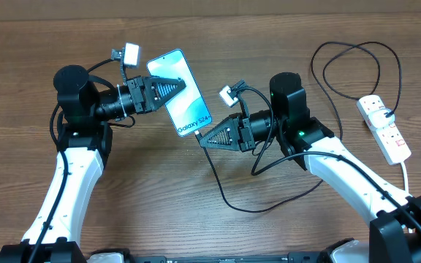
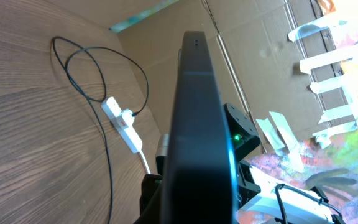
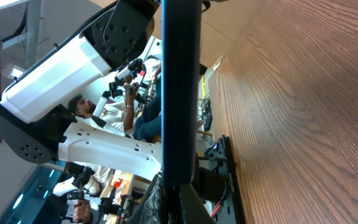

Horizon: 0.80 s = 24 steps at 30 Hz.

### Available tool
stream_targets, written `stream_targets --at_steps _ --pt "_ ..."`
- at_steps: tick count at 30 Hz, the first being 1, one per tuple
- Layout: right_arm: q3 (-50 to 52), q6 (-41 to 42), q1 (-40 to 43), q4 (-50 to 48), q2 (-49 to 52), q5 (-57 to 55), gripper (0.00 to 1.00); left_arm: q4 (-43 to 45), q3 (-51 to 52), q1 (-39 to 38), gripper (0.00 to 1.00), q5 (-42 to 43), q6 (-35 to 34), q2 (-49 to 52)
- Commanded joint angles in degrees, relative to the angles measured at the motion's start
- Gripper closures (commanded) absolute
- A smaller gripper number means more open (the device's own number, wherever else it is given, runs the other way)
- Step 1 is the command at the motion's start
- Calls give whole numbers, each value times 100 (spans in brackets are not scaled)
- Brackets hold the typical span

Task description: Plug charger to phone and switch on socket

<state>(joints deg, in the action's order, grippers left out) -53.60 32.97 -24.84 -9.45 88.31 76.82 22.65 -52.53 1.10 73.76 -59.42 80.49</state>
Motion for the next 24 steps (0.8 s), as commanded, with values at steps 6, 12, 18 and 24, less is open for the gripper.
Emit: stream_targets --at_steps 6,12,18,24 --pt "-105 -42 -15 -33 -42 -179 96 44 -120 -37 96 197 160 -33" --pt "-107 -39 -15 -166 -42 -219 96 42 -120 -37 96 278 162 -33" --pt "-107 -39 -15 -184 -42 -219 96 15 -120 -37 96 282 278 -33" --pt "-107 -39 0 -192 -42 -216 96 2 -120 -37 96 328 332 -33"
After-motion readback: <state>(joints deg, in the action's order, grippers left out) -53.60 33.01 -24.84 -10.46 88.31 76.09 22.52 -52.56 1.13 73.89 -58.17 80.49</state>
